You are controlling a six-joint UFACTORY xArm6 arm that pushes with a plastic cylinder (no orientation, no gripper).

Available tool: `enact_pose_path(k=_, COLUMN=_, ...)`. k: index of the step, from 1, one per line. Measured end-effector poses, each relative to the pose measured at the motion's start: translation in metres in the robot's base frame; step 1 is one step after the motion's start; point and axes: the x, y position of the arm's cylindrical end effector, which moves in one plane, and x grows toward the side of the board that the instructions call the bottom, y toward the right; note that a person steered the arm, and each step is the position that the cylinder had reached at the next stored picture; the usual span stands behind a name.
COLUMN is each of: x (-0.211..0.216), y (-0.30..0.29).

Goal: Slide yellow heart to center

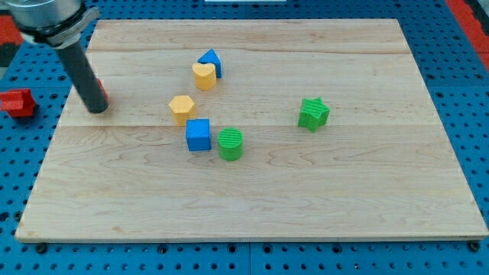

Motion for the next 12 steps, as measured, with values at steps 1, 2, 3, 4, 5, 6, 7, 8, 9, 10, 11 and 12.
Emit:
enact_pose_path(k=1, x=-0.057, y=0.079)
enact_pose_path(k=2, x=-0.092, y=0.08)
enact_pose_path(k=3, x=-0.11, y=0.043)
enact_pose_path(k=4, x=-0.133, y=0.018)
enact_pose_path(k=5, x=-0.165, y=0.04)
enact_pose_path(k=6, x=-0.169, y=0.086)
enact_pose_path(k=7, x=-0.169, y=0.106)
enact_pose_path(k=8, x=-0.169, y=0.112)
enact_pose_path(k=9, x=-0.173, y=0.115)
enact_pose_path(k=10, x=-0.174, y=0.111)
enact_pose_path(k=11, x=-0.179, y=0.108)
enact_pose_path(k=12, x=-0.171, y=0.103)
